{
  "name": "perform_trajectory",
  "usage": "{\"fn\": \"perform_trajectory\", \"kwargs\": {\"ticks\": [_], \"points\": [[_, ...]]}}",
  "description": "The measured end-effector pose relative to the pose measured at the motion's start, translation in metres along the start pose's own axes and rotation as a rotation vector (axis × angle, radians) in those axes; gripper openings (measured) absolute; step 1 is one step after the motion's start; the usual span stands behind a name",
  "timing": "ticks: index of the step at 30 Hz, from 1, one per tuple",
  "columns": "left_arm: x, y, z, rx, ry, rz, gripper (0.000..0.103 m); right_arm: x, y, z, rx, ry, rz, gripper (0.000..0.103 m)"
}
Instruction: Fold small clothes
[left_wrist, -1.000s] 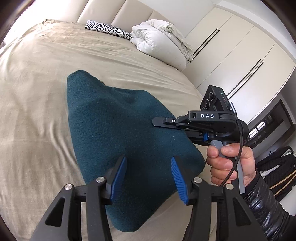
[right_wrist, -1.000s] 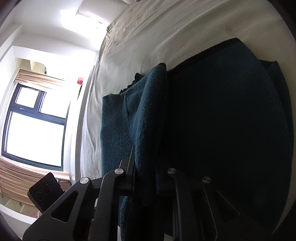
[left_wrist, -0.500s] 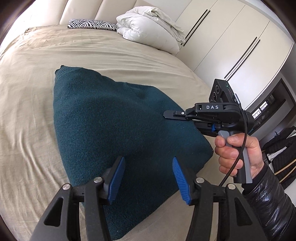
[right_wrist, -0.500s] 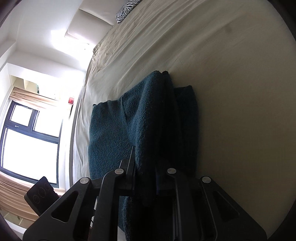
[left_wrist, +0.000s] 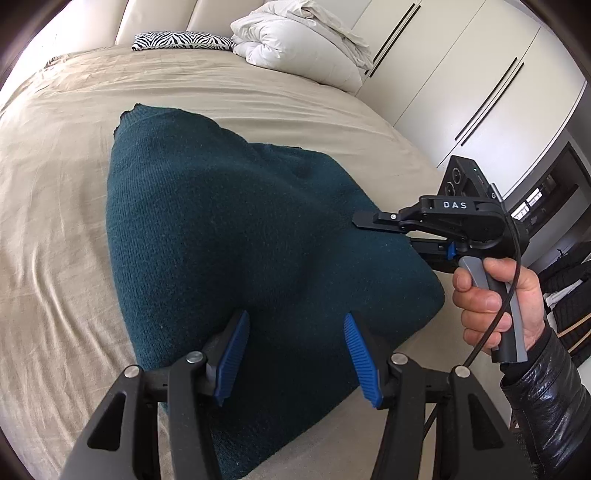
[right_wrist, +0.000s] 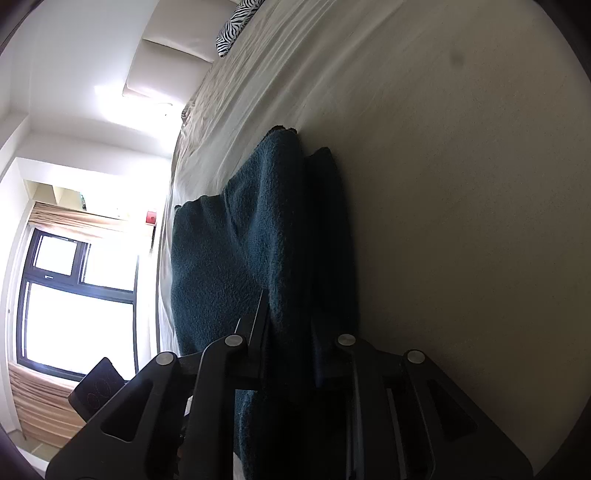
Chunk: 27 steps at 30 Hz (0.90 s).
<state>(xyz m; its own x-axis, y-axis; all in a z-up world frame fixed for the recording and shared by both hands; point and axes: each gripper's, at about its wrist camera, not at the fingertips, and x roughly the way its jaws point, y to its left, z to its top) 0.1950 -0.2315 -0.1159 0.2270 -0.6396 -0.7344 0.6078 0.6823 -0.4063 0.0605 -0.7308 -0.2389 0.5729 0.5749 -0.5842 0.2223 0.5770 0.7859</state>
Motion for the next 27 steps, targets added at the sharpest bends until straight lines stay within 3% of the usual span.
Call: {"fn": "perform_trajectory", "kwargs": {"ticks": [4, 5, 10, 11, 13, 15, 20, 27], "points": [[-0.001, -0.002, -0.003, 0.003, 0.0, 0.005, 0.057, -0.02, 0.007, -0.023, 0.007, -0.001, 0.018, 0.034], [0.0, -0.004, -0.004, 0.007, 0.001, 0.007, 0.058, -0.009, 0.014, -0.032, 0.005, -0.006, 0.029, 0.042], [0.003, -0.011, -0.007, 0.01, 0.003, 0.017, 0.06, -0.018, 0.022, -0.069, -0.072, 0.056, -0.001, 0.045], [0.003, -0.011, -0.006, 0.009, 0.004, 0.019, 0.06, -0.017, 0.023, -0.074, -0.094, 0.069, -0.023, 0.041], [0.007, -0.012, -0.004, 0.009, 0.007, 0.018, 0.06, -0.014, 0.016, -0.079, -0.092, 0.057, -0.075, 0.02], [0.008, -0.013, -0.006, 0.011, 0.012, 0.018, 0.06, -0.019, 0.0, -0.081, -0.025, 0.033, -0.04, 0.009], [0.008, -0.016, -0.01, 0.021, 0.025, 0.022, 0.06, -0.032, -0.009, -0.101, 0.014, -0.007, -0.025, 0.007], [0.019, -0.018, -0.018, 0.048, 0.055, 0.045, 0.06, -0.001, -0.024, -0.103, 0.083, -0.01, 0.023, 0.007]]}}
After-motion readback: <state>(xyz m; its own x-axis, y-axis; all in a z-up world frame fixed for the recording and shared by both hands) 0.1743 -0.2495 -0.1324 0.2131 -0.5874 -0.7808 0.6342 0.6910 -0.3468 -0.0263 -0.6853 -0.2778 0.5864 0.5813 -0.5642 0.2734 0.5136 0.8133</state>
